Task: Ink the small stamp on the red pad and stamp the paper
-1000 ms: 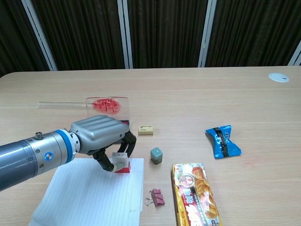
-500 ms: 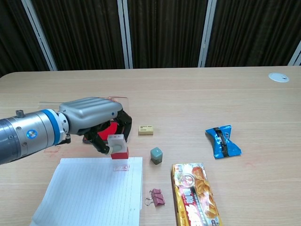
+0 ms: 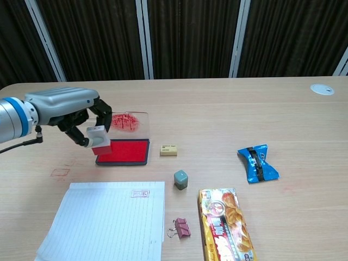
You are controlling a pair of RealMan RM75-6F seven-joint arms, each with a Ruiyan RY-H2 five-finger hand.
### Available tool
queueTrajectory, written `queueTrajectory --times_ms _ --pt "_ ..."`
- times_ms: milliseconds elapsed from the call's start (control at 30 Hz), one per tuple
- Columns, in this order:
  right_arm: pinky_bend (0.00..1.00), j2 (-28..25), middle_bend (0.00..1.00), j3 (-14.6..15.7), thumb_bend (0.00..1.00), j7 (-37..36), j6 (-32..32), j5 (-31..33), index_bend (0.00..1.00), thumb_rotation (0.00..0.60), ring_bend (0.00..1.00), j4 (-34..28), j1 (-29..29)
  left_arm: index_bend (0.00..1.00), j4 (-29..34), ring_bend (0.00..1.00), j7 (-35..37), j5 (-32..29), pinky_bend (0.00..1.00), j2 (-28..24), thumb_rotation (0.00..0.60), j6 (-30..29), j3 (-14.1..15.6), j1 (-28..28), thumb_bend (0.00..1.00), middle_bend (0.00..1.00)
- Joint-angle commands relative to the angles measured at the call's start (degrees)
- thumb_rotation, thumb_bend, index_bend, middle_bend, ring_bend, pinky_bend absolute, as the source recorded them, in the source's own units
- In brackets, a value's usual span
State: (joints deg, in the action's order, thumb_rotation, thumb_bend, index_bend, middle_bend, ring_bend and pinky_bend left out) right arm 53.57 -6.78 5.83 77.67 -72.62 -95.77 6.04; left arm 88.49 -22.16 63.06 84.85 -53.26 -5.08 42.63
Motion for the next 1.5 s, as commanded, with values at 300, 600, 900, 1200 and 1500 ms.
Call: queueTrajectory --times_ms 300,600,900,1200,1500 --pt "0.00 0.2 0.00 0.1 0.00 0.9 0.0 -0.2 0.00 0.600 0.00 -0.3 0.1 0.56 -10.5 0.85 8.4 1.8 0.91 0.5 0.600 3.8 2.3 -2.4 0.41 0.55" --pt "0.00 0.2 0.00 0.1 0.00 0.8 -0.1 0.0 0.00 0.600 0.00 -0.2 0.1 0.56 -13.8 0.84 10.0 3.1 0.91 2.1 0.600 4.5 3.0 -3.2 0.41 0.54" --pt "0.00 0.2 0.00 0.1 0.00 0.6 -0.1 -0.1 0.00 0.600 0.00 -0.2 0.1 0.55 -15.2 0.84 10.6 4.0 0.91 3.0 0.600 4.7 3.3 -3.9 0.41 0.52" --pt "0.00 0.2 0.00 0.1 0.00 0.7 0.0 -0.1 0.00 0.600 0.00 -0.2 0.1 0.47 -15.5 0.83 10.6 5.1 0.90 3.0 0.600 4.7 3.6 -4.4 0.40 0.46" --pt "0.00 0.1 0.00 0.1 0.00 0.7 0.1 -0.2 0.00 0.600 0.00 -0.4 0.1 0.40 -14.8 0.82 9.8 5.1 0.89 2.8 0.600 4.9 3.5 -4.7 0.37 0.41"
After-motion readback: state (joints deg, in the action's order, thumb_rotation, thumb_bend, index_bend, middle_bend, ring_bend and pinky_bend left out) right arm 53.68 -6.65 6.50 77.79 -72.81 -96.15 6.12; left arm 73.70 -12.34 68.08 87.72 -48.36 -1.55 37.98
